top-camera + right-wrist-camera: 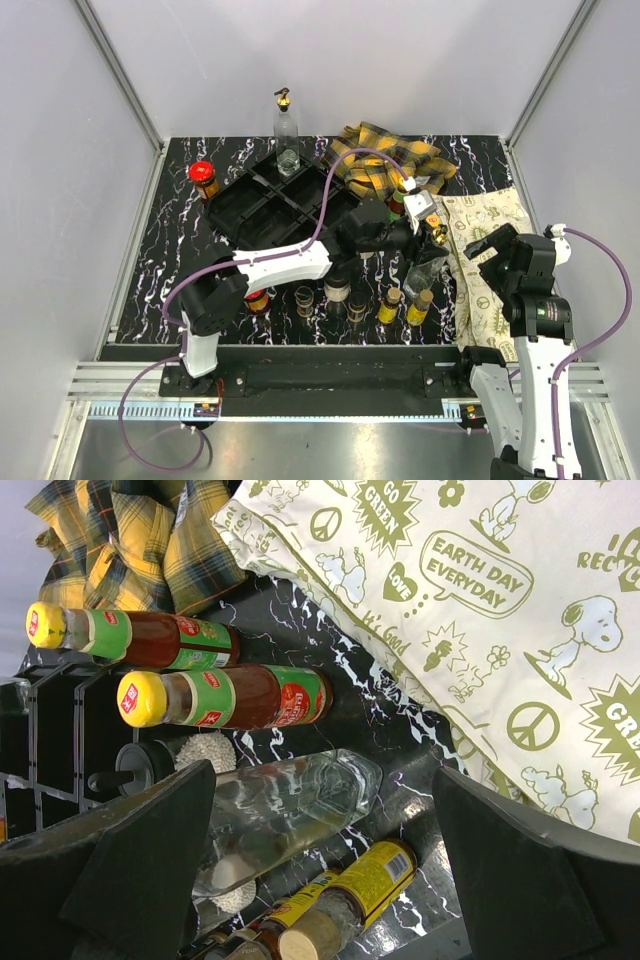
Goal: Organize the condiment bottles
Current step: Pick up the bottle from the center of the board.
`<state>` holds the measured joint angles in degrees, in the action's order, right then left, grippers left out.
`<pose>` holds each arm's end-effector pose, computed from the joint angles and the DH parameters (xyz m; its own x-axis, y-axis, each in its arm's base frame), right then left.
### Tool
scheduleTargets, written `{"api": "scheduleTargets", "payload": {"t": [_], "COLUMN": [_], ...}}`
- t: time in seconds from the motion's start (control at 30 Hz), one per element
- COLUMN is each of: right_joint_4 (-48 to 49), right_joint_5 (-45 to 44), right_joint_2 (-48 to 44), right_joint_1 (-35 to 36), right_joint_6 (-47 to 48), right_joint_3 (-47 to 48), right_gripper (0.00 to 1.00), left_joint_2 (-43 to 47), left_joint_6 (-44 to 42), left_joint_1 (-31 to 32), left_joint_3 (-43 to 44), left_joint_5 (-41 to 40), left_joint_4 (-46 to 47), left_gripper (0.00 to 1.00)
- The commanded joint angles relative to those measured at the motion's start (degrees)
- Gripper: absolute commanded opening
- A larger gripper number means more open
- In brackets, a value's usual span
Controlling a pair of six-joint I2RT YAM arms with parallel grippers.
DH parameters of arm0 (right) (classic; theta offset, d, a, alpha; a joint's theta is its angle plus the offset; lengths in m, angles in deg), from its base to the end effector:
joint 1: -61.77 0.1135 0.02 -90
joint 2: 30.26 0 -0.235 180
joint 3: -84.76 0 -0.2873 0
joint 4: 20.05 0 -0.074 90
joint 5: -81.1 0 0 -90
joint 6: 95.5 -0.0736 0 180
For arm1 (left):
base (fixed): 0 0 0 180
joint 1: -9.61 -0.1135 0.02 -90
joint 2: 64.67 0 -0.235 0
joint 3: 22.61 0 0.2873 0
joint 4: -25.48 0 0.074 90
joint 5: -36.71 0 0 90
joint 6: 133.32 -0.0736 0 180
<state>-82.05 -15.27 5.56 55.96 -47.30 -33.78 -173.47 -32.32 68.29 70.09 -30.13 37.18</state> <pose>0.2051 -0.0291 0.2881 -0.3134 0.6977 -0.6442 0.5344 0.6903 0.4877 0.2419 -0.4533 0.2454 -0.2279 0.0371 -0.9730 0.9635 0.1528 -0.2199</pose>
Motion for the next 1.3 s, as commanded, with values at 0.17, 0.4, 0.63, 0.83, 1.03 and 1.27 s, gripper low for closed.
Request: {"api": "scheduleTargets", "payload": {"t": [0.17,0.4,0.63,0.83,1.03,1.27], "right_joint_4": [2.05,1.79,1.79,1.79,1.88,1.88], "right_joint_5": [-0.31,-0.04,-0.22,0.31,0.48,0.66], "right_joint_2": [-1.01,-1.80,-2.15,-1.89,-1.71,-1.54], "right_joint_1": [-0.26,-0.17,-0.17,-0.26,-0.17,-0.26], "right_joint_6": [1.46,1.20,1.11,0.76,0.76,0.67], "right_joint_3": [-0.19,-0.36,-1.07,-1.86,-1.95,-2.39], "right_gripper": [1.00,1.00,1.00,1.00,1.00,1.00], "left_joint_2": [-0.11,2.09,1.83,1.83,3.32,7.54], "left_joint_6": [1.56,1.04,-0.98,-3.18,-4.50,-6.61], "left_joint_1": [-0.05,-0.05,-0.05,-0.05,-0.05,-0.05], "left_joint_3": [2.15,0.31,1.80,4.61,6.81,7.16], "left_joint_5": [0.66,-2.15,-5.75,-9.00,-9.09,-10.06], "left_joint_4": [5.69,7.45,7.19,5.35,2.18,-1.59], "left_gripper": [0.12,0.00,0.00,0.00,0.00,0.00]}}
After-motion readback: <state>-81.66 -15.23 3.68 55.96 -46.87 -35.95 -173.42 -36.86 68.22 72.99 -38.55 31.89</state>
